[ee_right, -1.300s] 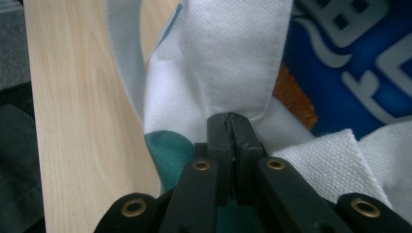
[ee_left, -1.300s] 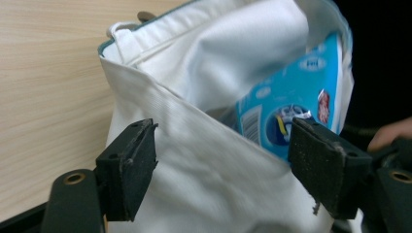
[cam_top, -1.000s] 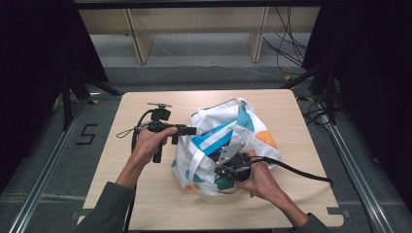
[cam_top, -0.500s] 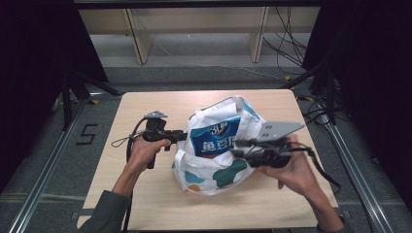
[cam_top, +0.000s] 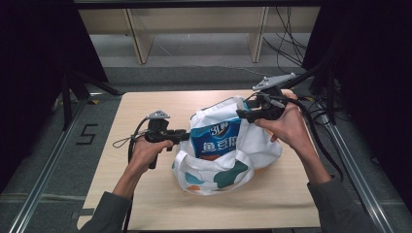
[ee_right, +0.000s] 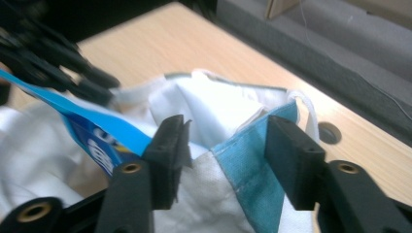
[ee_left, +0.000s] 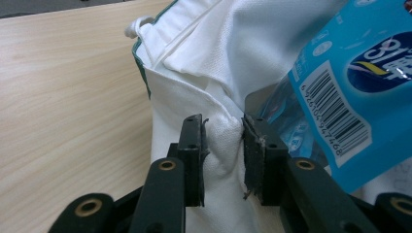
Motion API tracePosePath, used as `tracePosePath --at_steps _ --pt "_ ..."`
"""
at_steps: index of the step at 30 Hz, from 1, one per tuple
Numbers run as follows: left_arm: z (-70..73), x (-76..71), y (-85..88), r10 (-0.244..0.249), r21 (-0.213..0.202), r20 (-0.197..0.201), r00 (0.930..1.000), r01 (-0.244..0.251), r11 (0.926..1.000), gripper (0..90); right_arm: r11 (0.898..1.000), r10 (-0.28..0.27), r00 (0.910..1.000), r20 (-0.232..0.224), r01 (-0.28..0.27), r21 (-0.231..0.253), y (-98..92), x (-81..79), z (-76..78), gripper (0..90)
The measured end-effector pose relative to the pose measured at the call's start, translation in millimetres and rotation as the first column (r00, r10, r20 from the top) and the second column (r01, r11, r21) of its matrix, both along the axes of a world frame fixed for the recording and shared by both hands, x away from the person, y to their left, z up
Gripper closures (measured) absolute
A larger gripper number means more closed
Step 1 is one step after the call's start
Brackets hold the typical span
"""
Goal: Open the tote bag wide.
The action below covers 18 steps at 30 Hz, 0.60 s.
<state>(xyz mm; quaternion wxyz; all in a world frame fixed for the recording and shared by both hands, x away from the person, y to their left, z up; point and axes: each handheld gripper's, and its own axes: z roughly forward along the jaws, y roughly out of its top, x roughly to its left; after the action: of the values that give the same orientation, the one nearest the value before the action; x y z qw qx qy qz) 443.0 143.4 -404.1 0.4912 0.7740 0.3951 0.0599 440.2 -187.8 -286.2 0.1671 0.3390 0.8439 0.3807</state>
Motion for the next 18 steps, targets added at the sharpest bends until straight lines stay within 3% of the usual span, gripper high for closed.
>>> tracePosePath --at_steps 3,5,6,8,10,12,13,14,16,18 --pt "1.3 -2.0 -0.8 0.005 -0.004 0.015 0.9999 -0.005 1.0000 70.1 0.999 0.012 0.9999 -0.002 -0.013 -0.045 -4.9 2.8 -5.4 73.8" --pt "2.1 -2.8 -2.3 -0.001 -0.006 0.025 0.9997 0.001 1.0000 70.3 0.997 0.016 0.9999 0.005 -0.016 -0.076 -14.8 2.9 -8.0 82.2" --pt "2.2 -2.8 -3.2 -0.007 -0.006 0.024 0.9997 0.007 1.0000 70.3 0.997 0.006 0.9998 0.018 -0.005 -0.072 -19.4 2.3 -10.9 84.3" --pt "1.7 -2.8 -6.3 -0.013 -0.012 0.026 0.9996 0.013 0.9998 70.3 0.992 0.014 0.9999 0.007 -0.013 -0.123 -32.6 2.7 -15.2 85.7" --pt "1.5 -1.9 -8.6 -0.018 -0.006 0.029 0.9994 0.019 0.9998 70.5 0.986 -0.020 0.9998 0.000 0.020 -0.167 -46.8 3.2 -27.7 86.3" --pt "-1.5 0.1 -10.8 -0.011 0.003 0.028 0.9996 0.011 0.9999 70.6 0.987 -0.048 0.9981 -0.039 0.041 -0.158 -55.2 4.6 -44.3 86.6" --pt "-4.0 1.6 -11.3 -0.011 0.018 0.028 0.9995 0.011 0.9998 70.8 0.982 -0.051 0.9973 -0.053 0.040 -0.186 -60.6 7.1 -53.7 86.6" --pt "-8.1 3.4 -11.7 -0.014 0.030 0.028 0.9995 0.014 0.9994 71.0 0.981 -0.061 0.9971 -0.044 0.052 -0.187 -64.8 10.5 -67.5 86.7" --pt "-19.4 6.6 -10.6 -0.015 0.059 0.014 0.9998 0.014 0.9982 71.5 0.973 -0.073 0.9941 -0.080 0.054 -0.223 -71.6 16.7 -94.4 86.9" --pt "-32.5 9.0 -7.5 -0.016 0.115 0.005 0.9999 0.015 0.9932 72.2 0.967 -0.099 0.9884 -0.115 0.068 -0.245 -76.1 21.0 -124.6 87.1"
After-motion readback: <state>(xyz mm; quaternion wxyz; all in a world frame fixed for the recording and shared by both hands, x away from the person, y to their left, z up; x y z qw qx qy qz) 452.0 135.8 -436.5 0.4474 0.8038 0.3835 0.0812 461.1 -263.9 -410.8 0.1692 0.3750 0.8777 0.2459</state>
